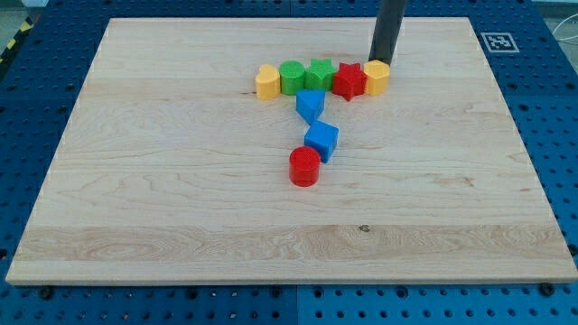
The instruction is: Slide the red circle down a bit
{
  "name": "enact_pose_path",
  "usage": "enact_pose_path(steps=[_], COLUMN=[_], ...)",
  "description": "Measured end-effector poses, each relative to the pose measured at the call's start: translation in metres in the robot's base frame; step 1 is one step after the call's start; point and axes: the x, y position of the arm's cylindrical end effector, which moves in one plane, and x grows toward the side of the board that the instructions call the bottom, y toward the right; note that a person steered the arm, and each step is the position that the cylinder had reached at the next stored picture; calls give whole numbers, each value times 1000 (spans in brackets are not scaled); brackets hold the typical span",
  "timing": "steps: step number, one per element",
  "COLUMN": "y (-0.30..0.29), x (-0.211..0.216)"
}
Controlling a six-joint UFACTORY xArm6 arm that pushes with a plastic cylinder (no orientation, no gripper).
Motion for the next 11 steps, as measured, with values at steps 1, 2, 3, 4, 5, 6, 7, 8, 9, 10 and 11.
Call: enact_pose_path(steps=[1,2,3,4,5,6,7,8,9,10,11], y=[3,11,15,38,47,48,47,35,20,5,-1], x=[10,10,8,15,40,69,92,104,109,109,115])
